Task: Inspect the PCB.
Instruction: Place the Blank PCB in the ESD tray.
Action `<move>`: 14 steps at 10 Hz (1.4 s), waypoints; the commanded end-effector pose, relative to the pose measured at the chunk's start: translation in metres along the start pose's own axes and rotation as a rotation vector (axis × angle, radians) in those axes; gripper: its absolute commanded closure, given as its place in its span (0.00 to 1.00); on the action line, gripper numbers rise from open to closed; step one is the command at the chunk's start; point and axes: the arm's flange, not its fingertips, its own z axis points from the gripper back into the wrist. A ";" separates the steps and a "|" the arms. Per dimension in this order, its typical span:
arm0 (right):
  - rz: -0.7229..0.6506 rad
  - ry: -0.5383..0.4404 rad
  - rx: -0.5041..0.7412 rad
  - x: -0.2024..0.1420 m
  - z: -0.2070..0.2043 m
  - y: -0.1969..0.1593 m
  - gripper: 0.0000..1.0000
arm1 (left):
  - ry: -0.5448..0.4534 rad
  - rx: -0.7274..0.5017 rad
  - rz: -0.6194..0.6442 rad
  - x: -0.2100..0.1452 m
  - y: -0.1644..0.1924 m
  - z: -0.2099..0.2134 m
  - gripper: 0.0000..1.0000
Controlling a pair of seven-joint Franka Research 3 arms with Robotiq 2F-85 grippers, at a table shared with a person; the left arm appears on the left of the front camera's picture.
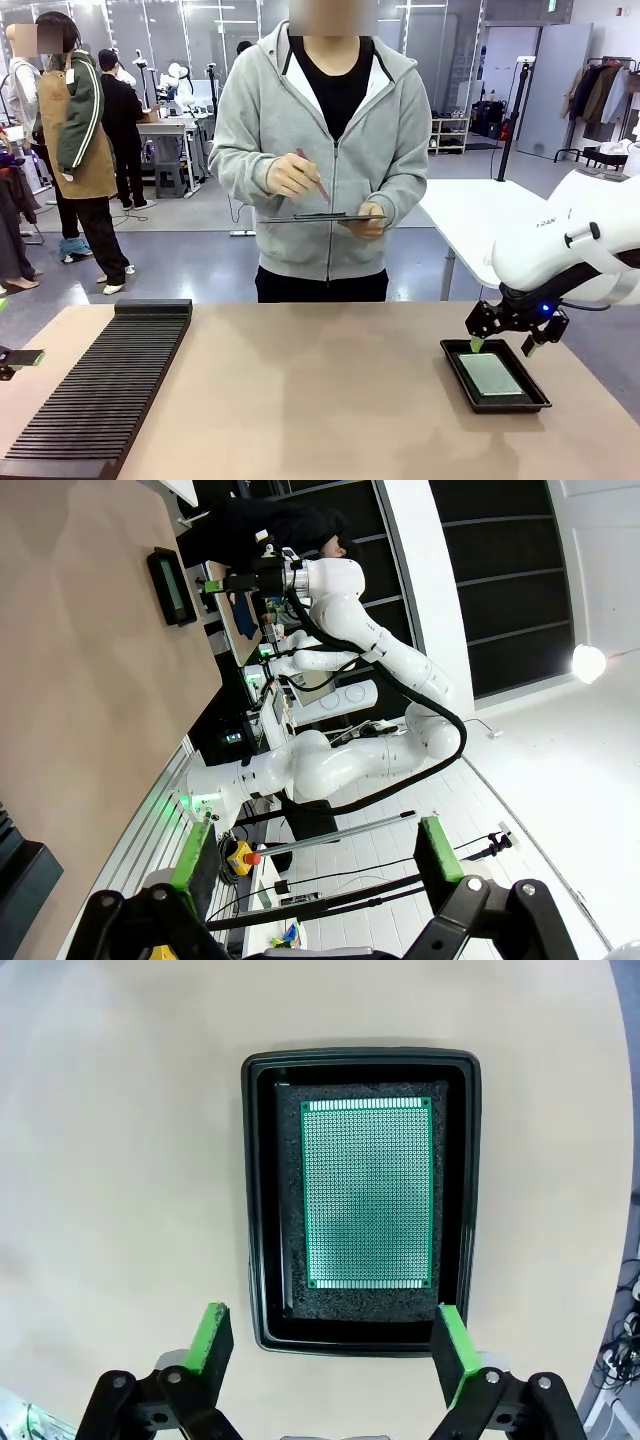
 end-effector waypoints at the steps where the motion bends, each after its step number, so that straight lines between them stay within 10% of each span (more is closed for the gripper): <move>1: 0.002 -0.018 0.019 0.000 0.000 0.001 0.00 | 0.004 0.002 -0.002 0.001 0.000 0.001 0.00; 14: 0.002 -0.018 0.019 0.000 0.000 0.001 0.00 | 0.004 0.002 -0.002 0.001 0.000 0.001 0.00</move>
